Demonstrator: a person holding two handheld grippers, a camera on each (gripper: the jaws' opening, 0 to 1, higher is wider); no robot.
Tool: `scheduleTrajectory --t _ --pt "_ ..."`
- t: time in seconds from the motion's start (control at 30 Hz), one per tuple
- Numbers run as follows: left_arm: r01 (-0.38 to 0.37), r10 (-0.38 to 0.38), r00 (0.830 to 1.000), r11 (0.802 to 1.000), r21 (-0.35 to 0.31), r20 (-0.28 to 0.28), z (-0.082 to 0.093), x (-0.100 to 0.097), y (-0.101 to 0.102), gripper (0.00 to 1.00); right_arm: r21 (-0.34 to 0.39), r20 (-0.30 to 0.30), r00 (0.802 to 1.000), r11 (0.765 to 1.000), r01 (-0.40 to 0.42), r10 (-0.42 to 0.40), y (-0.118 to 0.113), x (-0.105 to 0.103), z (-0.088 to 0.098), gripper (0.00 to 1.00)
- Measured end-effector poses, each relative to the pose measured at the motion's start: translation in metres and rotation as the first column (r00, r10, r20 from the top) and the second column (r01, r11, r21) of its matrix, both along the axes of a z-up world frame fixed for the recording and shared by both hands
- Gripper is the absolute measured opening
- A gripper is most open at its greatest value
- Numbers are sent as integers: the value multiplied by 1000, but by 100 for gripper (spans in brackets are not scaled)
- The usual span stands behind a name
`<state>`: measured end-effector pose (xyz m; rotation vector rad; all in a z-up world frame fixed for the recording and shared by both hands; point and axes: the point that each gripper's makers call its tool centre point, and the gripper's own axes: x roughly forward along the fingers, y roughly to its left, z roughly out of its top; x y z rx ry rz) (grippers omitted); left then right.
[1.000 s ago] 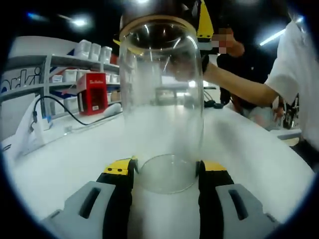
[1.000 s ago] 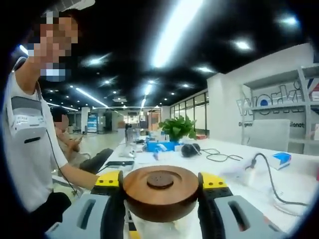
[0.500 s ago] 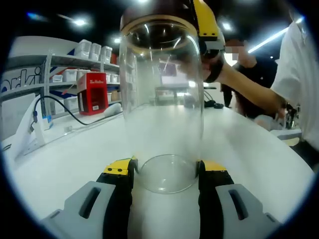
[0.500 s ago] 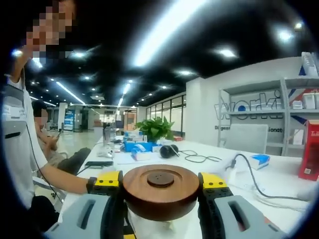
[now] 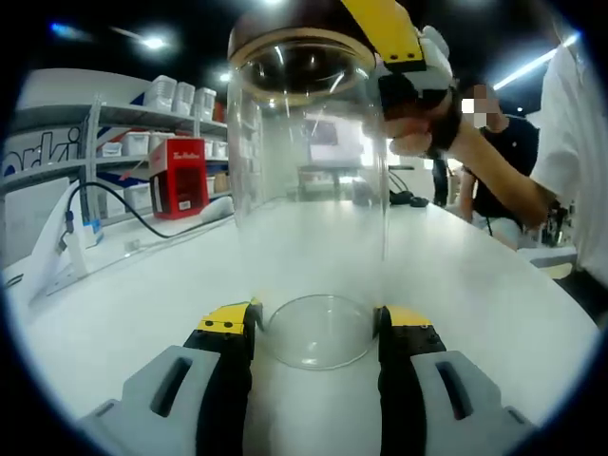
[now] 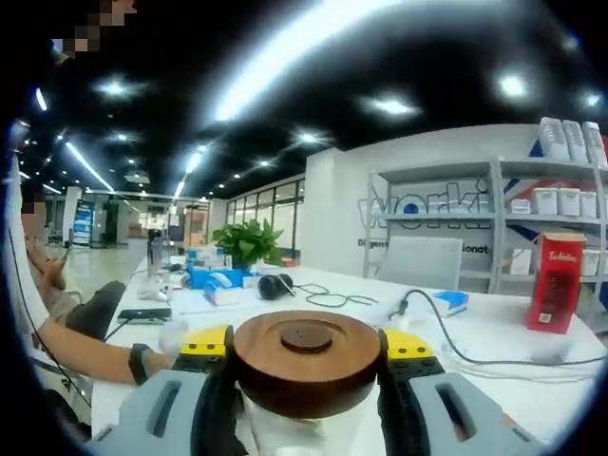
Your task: Clamp the coffee can twist off the lid put the lid on the table pick up the lid cover the can tighten the lid
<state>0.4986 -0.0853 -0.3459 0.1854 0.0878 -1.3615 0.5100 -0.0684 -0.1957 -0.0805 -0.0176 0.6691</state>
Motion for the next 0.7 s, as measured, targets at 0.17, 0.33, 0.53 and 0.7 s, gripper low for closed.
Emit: scheduleTrajectory --t 0.17,0.33,0.53,0.7 --pt "-1 1 1000 1000 0 0 0 0 0 43 -55 3 993 992 118 -118 0 1 -3 56" --pt "-2 2 1000 1000 0 0 0 0 0 43 -47 -5 976 975 218 -218 -3 5 -5 56" --pt "-2 2 1000 1000 0 0 0 -1 0 43 -40 -10 953 953 301 -302 -5 5 -5 56" --pt "-2 2 1000 1000 0 0 0 0 0 43 -24 -1 925 925 380 -380 -8 5 -6 56"
